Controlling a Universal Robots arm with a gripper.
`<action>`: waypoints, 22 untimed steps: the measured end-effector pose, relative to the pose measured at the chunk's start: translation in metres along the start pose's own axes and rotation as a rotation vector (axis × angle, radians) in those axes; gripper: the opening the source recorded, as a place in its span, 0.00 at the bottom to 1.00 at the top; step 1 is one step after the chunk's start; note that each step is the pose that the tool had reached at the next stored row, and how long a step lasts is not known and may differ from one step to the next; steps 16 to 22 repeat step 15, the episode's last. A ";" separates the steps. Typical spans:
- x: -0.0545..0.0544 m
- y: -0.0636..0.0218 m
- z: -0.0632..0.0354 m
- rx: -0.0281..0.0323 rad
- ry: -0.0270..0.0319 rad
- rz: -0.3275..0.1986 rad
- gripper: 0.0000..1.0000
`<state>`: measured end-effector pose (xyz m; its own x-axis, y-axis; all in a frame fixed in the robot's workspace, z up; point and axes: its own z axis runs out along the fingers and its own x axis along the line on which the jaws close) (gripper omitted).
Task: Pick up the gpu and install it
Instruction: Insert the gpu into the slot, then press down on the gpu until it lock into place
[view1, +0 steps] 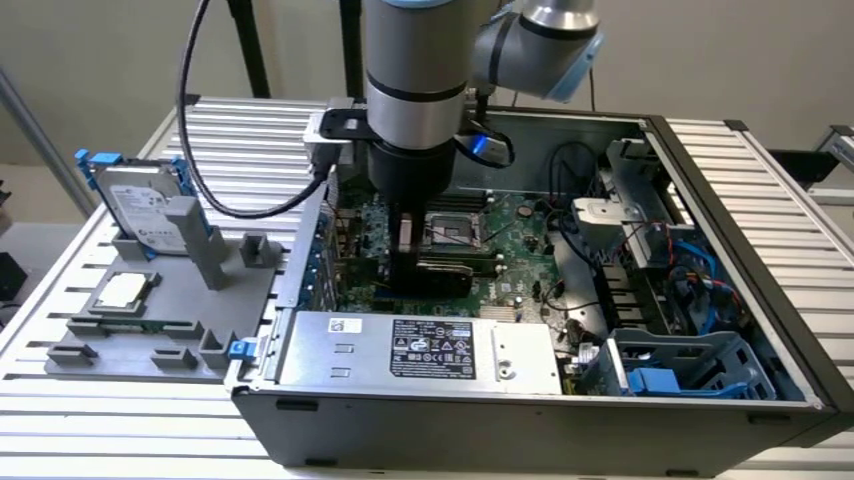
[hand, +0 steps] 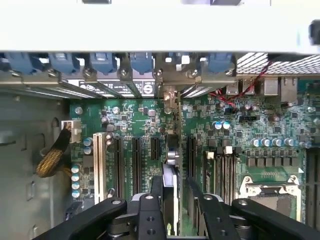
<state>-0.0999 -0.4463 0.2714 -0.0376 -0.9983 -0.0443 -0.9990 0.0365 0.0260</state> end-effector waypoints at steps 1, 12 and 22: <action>0.000 0.0001 -0.0060 0.0002 -0.0003 0.000 1.00; -0.001 0.0006 -0.0231 0.0000 -0.0006 0.000 0.00; -0.001 0.0006 -0.0231 0.0000 -0.0006 0.000 0.00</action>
